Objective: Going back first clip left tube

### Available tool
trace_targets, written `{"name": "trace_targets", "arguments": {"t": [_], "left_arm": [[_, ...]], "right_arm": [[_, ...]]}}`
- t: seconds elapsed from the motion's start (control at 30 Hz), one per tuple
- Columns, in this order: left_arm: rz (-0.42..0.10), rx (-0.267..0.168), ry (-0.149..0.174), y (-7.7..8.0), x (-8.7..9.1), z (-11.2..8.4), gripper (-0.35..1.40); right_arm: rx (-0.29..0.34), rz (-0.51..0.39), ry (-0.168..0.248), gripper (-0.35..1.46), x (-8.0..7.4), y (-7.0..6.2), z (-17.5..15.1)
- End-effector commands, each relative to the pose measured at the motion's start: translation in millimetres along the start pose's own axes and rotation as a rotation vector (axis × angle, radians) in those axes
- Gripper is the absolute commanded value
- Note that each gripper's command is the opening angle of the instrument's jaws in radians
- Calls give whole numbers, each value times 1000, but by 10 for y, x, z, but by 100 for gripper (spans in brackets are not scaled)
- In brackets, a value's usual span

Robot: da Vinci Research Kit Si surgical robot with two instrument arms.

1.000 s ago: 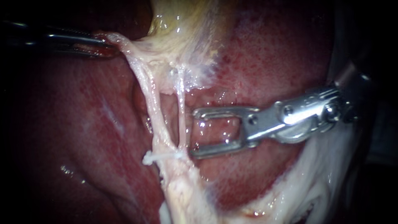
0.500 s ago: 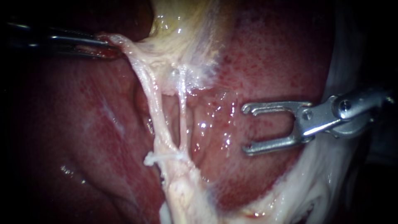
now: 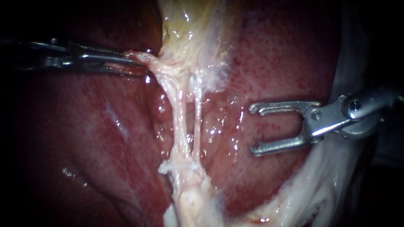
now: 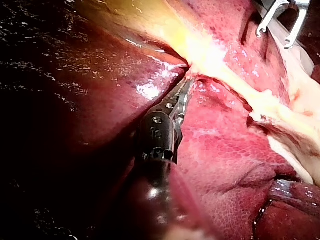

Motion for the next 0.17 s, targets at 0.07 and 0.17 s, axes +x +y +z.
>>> {"name": "trace_targets", "arguments": {"t": [0.07,0.17], "left_arm": [[0,-1,-1,0,0,0,-35],[0,-4,-1,0,1,-5,-35]], "right_arm": [[0,0,0,50,1,-1,0],[-3,0,0,50,1,-2,4]]}}
